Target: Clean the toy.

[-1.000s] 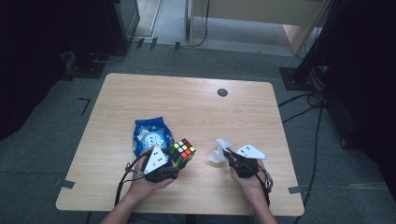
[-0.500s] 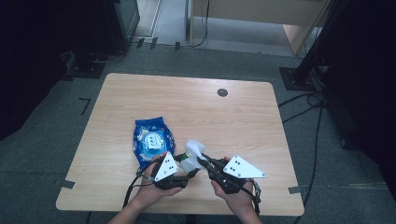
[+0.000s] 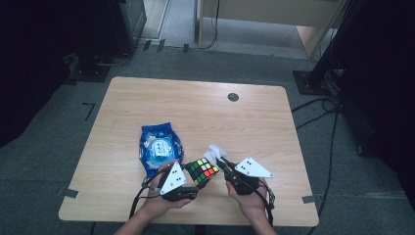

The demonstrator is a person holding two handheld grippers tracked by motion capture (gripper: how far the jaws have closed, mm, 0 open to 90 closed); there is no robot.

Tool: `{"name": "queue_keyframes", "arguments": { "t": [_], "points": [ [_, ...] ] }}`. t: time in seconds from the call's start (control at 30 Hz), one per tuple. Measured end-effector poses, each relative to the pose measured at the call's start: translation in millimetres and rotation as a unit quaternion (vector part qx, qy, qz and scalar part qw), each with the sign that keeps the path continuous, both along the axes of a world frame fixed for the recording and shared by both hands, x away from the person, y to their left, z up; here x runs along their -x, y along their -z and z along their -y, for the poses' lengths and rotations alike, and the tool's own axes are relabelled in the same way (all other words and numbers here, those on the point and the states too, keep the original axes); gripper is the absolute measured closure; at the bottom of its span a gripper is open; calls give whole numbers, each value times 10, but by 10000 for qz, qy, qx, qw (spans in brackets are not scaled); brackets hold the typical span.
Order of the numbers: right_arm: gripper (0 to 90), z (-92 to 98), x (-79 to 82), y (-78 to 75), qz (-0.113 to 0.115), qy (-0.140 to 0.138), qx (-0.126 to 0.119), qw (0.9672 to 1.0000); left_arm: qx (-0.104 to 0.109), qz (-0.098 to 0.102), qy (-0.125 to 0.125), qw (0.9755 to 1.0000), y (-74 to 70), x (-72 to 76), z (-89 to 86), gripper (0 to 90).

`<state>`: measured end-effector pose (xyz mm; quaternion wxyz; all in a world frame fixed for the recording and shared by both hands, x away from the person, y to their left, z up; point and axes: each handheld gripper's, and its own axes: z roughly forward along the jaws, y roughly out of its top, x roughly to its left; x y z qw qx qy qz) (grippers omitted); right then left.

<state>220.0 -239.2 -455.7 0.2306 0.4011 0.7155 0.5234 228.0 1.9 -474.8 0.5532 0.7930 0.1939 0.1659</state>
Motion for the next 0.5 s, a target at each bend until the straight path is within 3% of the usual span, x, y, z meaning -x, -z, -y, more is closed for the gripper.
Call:
{"name": "queue_keyframes", "arguments": {
  "t": [0.07,0.17,0.3,0.4,0.5],
  "points": [
    [872,17,-7,25,-65,52,-10,10000,-9,-19,-62,10000,-5,-20,-17,341],
    [871,1,45,-46,151,8,-86,9998,-70,-79,-119,9999,19,-42,-32,341],
    [869,-71,150,-170,455,-313,-223,9982,-145,-79,-115,9998,39,-41,-13,341],
    [866,-178,228,-213,544,-688,-253,9958,-161,-66,-66,9998,41,-24,13,341],
    [865,-246,256,-215,587,-868,-245,9942,-161,-64,-44,9998,44,-13,23,341]
  ]
}}
